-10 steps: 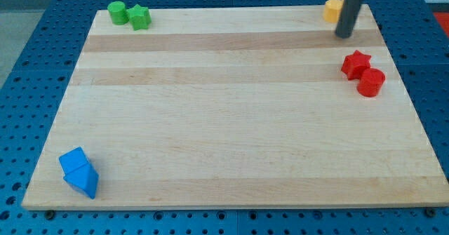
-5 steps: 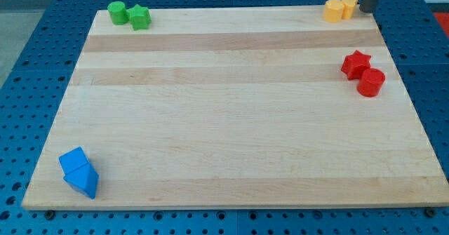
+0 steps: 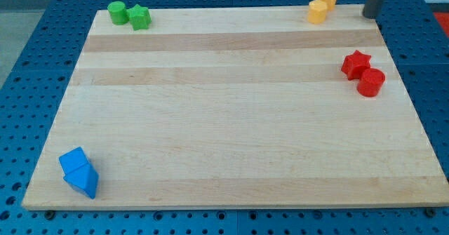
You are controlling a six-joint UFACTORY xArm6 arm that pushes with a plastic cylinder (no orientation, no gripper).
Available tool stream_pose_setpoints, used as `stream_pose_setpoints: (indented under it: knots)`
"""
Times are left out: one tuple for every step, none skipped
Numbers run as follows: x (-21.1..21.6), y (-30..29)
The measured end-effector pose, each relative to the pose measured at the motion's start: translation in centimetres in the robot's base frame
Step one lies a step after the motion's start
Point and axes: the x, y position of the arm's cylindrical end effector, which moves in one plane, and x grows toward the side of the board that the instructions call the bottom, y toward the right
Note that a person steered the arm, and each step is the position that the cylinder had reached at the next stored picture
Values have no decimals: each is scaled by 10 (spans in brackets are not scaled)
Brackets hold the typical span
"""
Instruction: Slightly move the yellow heart above the yellow hexagon
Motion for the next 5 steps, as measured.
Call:
stream_pose_setpoints:
  knots:
    - [-25, 8]
    - [-30, 7]
    - [-30, 3]
    - [-30, -20]
    - [-29, -71]
